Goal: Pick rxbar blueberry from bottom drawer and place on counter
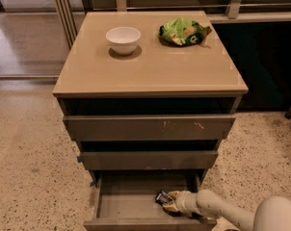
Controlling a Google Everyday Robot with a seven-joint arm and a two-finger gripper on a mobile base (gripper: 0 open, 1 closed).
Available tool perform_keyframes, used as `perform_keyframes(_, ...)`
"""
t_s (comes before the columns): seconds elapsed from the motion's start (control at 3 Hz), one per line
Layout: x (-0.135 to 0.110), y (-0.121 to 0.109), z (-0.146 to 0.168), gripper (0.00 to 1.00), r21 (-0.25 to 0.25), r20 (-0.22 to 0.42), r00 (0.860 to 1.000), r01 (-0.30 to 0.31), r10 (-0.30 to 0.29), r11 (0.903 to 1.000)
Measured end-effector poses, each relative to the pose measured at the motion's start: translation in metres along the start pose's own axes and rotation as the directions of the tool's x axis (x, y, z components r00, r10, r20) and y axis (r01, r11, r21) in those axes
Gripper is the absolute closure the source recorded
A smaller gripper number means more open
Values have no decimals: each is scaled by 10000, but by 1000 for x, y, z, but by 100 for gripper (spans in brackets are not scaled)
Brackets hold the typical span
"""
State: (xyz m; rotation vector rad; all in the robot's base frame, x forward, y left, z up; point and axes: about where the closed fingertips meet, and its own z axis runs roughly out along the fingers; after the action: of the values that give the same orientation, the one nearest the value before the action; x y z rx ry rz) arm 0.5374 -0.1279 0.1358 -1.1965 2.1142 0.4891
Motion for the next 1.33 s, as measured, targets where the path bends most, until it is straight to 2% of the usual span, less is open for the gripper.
perform_keyframes(0.33, 0, 0, 0, 100, 0, 0, 10000, 0, 0, 10000)
perform_keyframes(0.67, -12, 13, -14, 100, -486, -160, 9947, 1006, -1015, 9937)
perform_keyframes(1.0, -47, 47, -55, 100, -2255, -661, 9383, 3172, -3393, 9211)
perform_keyframes(1.33, -83, 67, -100, 100, -3268, -1040, 8820, 4062, -4596, 8534)
